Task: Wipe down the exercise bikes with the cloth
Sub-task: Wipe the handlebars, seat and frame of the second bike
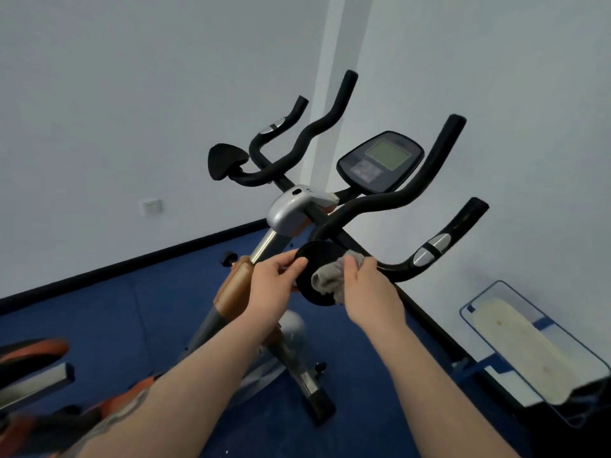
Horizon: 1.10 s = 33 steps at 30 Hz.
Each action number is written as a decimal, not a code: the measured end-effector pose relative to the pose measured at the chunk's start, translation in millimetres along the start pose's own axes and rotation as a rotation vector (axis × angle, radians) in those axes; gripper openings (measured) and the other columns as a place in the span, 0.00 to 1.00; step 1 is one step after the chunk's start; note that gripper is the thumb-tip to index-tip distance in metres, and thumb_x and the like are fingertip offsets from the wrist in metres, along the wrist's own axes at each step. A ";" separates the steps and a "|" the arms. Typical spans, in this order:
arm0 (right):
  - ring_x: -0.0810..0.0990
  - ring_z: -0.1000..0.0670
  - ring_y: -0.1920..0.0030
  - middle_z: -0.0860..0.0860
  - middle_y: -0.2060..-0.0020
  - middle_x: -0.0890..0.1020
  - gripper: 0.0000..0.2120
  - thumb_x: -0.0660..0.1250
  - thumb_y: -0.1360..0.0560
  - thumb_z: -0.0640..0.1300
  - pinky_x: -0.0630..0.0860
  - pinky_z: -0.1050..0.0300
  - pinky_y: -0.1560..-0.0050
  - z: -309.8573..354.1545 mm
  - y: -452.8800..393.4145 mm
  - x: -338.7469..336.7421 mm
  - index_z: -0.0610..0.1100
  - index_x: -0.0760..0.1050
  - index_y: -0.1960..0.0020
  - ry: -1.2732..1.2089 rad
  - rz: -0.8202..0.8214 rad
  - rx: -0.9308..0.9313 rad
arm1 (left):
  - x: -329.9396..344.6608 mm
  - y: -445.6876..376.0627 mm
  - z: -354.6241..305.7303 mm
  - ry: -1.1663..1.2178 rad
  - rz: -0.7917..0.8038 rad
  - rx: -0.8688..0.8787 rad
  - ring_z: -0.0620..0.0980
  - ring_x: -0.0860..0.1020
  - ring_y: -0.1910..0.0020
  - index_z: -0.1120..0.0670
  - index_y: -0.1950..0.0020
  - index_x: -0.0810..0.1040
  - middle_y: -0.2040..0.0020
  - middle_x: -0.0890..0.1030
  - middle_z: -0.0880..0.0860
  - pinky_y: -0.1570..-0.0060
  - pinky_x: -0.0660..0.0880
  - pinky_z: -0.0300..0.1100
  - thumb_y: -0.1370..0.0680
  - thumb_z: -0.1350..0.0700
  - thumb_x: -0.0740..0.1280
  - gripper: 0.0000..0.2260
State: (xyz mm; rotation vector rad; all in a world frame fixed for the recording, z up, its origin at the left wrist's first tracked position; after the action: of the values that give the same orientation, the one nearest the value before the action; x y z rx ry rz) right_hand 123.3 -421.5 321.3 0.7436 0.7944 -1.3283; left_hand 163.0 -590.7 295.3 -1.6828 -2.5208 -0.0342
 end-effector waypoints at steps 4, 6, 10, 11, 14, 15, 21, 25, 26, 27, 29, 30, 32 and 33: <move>0.76 0.47 0.48 0.47 0.46 0.79 0.23 0.44 0.18 0.61 0.67 0.53 0.53 -21.2 15.2 7.8 0.47 0.69 0.39 -0.258 0.049 0.128 | -3.5 1.5 -14.8 -0.154 0.039 0.014 0.31 0.78 0.69 0.38 0.57 0.76 0.70 0.80 0.32 0.72 0.69 0.23 0.20 0.58 0.68 0.14; 0.75 0.51 0.48 0.50 0.45 0.78 0.19 0.48 0.18 0.60 0.69 0.53 0.49 -25.8 24.1 14.8 0.51 0.70 0.40 -0.506 0.030 0.187 | -5.2 3.2 -19.9 -0.205 0.048 0.028 0.32 0.76 0.71 0.36 0.57 0.74 0.71 0.79 0.31 0.72 0.69 0.24 0.20 0.58 0.68 0.15; 0.65 0.50 0.38 0.52 0.44 0.69 0.10 0.58 0.20 0.57 0.62 0.56 0.42 -19.0 24.1 -2.2 0.55 0.72 0.43 -0.463 -0.330 0.227 | -2.8 5.3 -30.5 -0.288 0.106 0.077 0.24 0.75 0.66 0.35 0.55 0.73 0.70 0.76 0.26 0.70 0.66 0.19 0.20 0.57 0.68 0.15; 0.64 0.51 0.39 0.52 0.42 0.68 0.13 0.60 0.21 0.57 0.60 0.57 0.42 -9.0 24.5 -4.0 0.56 0.73 0.39 -0.380 -0.376 0.215 | -2.7 5.1 -31.8 -0.294 0.125 0.089 0.23 0.75 0.64 0.35 0.55 0.73 0.69 0.76 0.25 0.69 0.66 0.18 0.20 0.57 0.67 0.15; 0.66 0.54 0.38 0.54 0.41 0.66 0.21 0.65 0.21 0.50 0.63 0.61 0.37 4.7 36.4 7.5 0.53 0.69 0.29 -0.487 -0.481 0.200 | -3.1 2.4 -31.1 -0.280 0.181 0.085 0.23 0.76 0.61 0.38 0.52 0.75 0.68 0.78 0.28 0.65 0.68 0.18 0.20 0.58 0.67 0.13; 0.67 0.56 0.39 0.56 0.42 0.65 0.23 0.64 0.21 0.48 0.65 0.64 0.37 6.3 47.0 13.4 0.54 0.67 0.27 -0.565 -0.527 0.193 | -4.0 0.8 -30.4 -0.275 0.194 0.082 0.23 0.76 0.60 0.39 0.51 0.76 0.68 0.79 0.29 0.64 0.68 0.19 0.20 0.59 0.68 0.12; 0.67 0.58 0.39 0.58 0.43 0.66 0.19 0.60 0.19 0.50 0.63 0.63 0.37 2.3 61.3 22.3 0.54 0.65 0.29 -0.573 -0.701 0.328 | -5.9 -5.6 -29.9 -0.284 0.264 0.096 0.24 0.77 0.59 0.41 0.47 0.76 0.62 0.79 0.33 0.62 0.69 0.19 0.21 0.57 0.68 0.10; 0.63 0.54 0.35 0.58 0.44 0.70 0.17 0.58 0.19 0.56 0.54 0.55 0.36 -3.9 54.2 9.2 0.53 0.67 0.32 -0.459 -0.702 0.463 | -6.6 -9.4 -25.2 -0.284 0.291 0.078 0.25 0.77 0.57 0.43 0.45 0.78 0.59 0.80 0.35 0.61 0.69 0.19 0.21 0.57 0.68 0.09; 0.62 0.56 0.35 0.60 0.44 0.68 0.18 0.58 0.20 0.57 0.52 0.56 0.35 -1.9 62.1 15.8 0.53 0.66 0.32 -0.473 -0.704 0.444 | -6.7 -10.2 -22.9 -0.281 0.300 0.068 0.25 0.77 0.55 0.45 0.43 0.79 0.57 0.80 0.36 0.61 0.69 0.19 0.21 0.56 0.68 0.09; 0.61 0.57 0.35 0.61 0.44 0.66 0.20 0.58 0.21 0.59 0.52 0.56 0.34 2.4 72.3 23.5 0.54 0.65 0.32 -0.453 -0.704 0.417 | -7.0 -11.1 -21.2 -0.281 0.309 0.062 0.26 0.77 0.53 0.46 0.41 0.80 0.55 0.81 0.37 0.60 0.70 0.19 0.20 0.56 0.68 0.10; 0.60 0.55 0.34 0.59 0.41 0.68 0.22 0.58 0.22 0.60 0.56 0.54 0.34 5.6 85.0 28.2 0.52 0.67 0.31 -0.323 -0.702 0.392 | -6.6 -12.4 -20.1 -0.291 0.327 0.065 0.27 0.76 0.52 0.46 0.40 0.79 0.55 0.80 0.37 0.61 0.70 0.19 0.20 0.55 0.68 0.10; 0.62 0.53 0.34 0.56 0.40 0.69 0.22 0.59 0.22 0.60 0.59 0.54 0.34 1.7 81.3 22.4 0.52 0.69 0.32 -0.282 -0.705 0.394 | -6.2 -12.9 -20.4 -0.295 0.329 0.071 0.26 0.76 0.52 0.45 0.40 0.79 0.55 0.80 0.37 0.61 0.70 0.19 0.20 0.55 0.68 0.10; 0.66 0.52 0.37 0.54 0.42 0.70 0.20 0.61 0.22 0.58 0.66 0.52 0.35 -4.9 67.4 13.0 0.51 0.71 0.34 -0.353 -0.683 0.402 | -6.2 -12.7 -20.2 -0.291 0.325 0.071 0.26 0.76 0.52 0.45 0.41 0.79 0.55 0.80 0.37 0.61 0.69 0.19 0.20 0.55 0.68 0.10; 0.69 0.53 0.39 0.54 0.42 0.69 0.19 0.61 0.21 0.57 0.70 0.52 0.37 -3.9 63.1 13.3 0.51 0.71 0.34 -0.436 -0.668 0.383 | -6.4 -12.1 -19.8 -0.283 0.319 0.062 0.28 0.77 0.52 0.45 0.41 0.79 0.54 0.81 0.37 0.61 0.70 0.20 0.20 0.56 0.68 0.10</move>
State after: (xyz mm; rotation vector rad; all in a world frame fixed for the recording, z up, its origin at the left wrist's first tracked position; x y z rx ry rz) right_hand 186.6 -419.1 309.2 0.4536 0.4429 -2.1973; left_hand 155.8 -602.8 314.8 -2.1748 -2.3647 0.3268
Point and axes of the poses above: each hand's wrist, its own y-axis away from the middle knuckle, its own x-axis out of the palm, z = x × y, the point moved 10 cm from there along -y, towards the middle knuckle
